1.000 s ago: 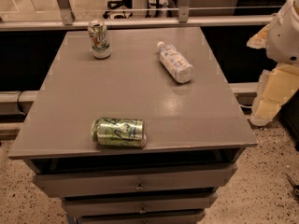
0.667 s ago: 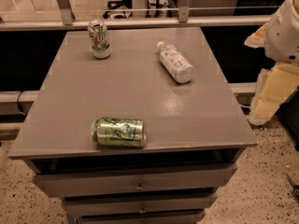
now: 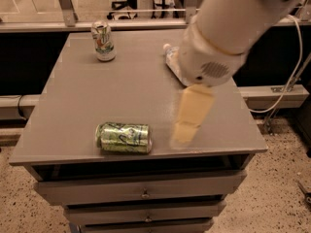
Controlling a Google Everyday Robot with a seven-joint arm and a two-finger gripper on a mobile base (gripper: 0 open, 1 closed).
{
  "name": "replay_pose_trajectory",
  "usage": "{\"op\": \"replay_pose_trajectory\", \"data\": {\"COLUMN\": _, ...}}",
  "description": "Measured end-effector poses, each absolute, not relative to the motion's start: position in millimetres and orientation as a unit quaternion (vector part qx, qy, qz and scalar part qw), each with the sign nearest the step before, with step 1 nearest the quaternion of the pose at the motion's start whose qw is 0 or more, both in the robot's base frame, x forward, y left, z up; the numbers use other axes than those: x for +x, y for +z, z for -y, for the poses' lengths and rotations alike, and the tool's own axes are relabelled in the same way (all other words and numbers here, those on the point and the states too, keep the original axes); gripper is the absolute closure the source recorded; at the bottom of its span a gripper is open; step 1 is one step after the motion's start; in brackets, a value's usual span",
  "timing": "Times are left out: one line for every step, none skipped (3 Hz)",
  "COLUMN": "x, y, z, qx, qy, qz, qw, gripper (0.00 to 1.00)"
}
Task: Place green can upright
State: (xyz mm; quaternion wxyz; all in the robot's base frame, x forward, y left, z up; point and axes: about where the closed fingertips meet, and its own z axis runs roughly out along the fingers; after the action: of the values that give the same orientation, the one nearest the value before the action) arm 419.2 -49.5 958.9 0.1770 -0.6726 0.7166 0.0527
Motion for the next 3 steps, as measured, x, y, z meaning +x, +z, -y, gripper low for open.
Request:
{"op": "replay_pose_trajectory", "data": {"x": 407, "y": 941, "z": -1, "qx": -0.686, "qy": 0.072, "qz": -0.706, "qw": 0.162, "gripper": 0.00}}
{"op": "replay_pose_trajectory", "data": {"x": 399, "y": 919, "z": -42, "qx": -0.685, "qy": 0.079, "qz": -0.708, "qw": 0.154, "gripper": 0.00}}
{"op": "replay_pose_trajectory", "data": {"x": 402, "y": 889, "z": -81, "qx": -0.673, "qy": 0.082, "qz": -0.719, "qw": 0.151, "gripper": 0.00}}
